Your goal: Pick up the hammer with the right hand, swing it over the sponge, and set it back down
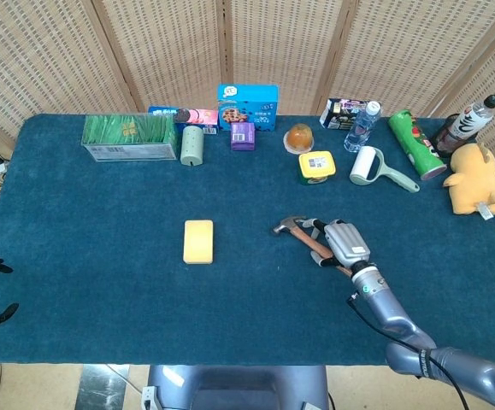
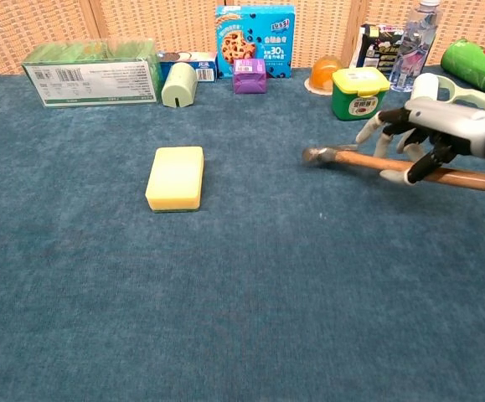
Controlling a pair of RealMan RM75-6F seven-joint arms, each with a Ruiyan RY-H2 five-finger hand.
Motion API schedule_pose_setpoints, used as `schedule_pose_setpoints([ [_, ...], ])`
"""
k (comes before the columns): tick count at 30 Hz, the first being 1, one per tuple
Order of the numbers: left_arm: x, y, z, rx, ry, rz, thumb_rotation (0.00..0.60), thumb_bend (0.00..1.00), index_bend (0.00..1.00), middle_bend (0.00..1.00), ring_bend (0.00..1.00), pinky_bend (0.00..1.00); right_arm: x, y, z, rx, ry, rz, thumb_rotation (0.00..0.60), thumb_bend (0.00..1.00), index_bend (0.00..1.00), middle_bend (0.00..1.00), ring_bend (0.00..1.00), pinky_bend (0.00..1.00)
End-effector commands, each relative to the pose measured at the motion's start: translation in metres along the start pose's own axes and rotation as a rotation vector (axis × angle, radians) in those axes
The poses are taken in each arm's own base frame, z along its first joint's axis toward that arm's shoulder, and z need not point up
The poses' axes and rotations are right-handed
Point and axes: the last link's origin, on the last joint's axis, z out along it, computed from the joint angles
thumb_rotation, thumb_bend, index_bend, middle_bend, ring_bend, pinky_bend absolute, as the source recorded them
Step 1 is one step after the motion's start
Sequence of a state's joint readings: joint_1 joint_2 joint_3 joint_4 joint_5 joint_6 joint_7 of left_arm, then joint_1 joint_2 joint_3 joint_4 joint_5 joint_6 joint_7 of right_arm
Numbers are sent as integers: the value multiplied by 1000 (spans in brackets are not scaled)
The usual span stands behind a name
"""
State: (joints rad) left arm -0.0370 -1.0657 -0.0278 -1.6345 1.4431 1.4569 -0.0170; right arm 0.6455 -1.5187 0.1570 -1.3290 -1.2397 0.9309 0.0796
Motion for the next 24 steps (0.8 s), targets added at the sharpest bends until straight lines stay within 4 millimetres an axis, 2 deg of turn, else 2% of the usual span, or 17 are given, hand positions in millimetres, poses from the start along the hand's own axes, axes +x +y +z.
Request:
schedule_pose_setpoints([
  [1,-1,0,0,-1,4,-7,600,225,327,248,120,106,9,3,-12,12,32,39,600,422,233,405,339,257],
  [4,-3,-1,-1,7,0,-9,600,225,327,248,120,105,17,6,-24,23,55,115,600,375,202,377,320,244],
  [8,-6,-1,-1,11,-10,-10,600,225,327,248,120,106,27,18,-36,21,83,111,600,295,150,316,273,207],
  [11,-5,1,-1,8,-4,-10,600,224,327,249,120,105,34,27,-44,8,113,99,600,290,156,321,265,211],
  [13,-5,2,-1,8,1,-10,600,224,327,249,120,105,39,30,-49,0,154,101,600,284,216,361,303,236],
  [16,-6,2,-2,10,5,-15,600,224,327,248,120,105,44,35,-55,-16,206,75,600,282,415,515,471,336],
  [18,-10,1,-4,24,4,-30,600,224,327,248,120,105,52,48,-69,-74,308,6,600,284,497,592,560,407],
  [22,-14,-3,-7,40,31,-46,600,225,327,248,120,105,54,60,-93,-150,386,-48,600,316,585,734,781,627],
  [24,-16,-6,-10,47,40,-49,600,224,327,248,120,105,55,67,-105,-185,408,-86,600,335,637,785,848,688],
])
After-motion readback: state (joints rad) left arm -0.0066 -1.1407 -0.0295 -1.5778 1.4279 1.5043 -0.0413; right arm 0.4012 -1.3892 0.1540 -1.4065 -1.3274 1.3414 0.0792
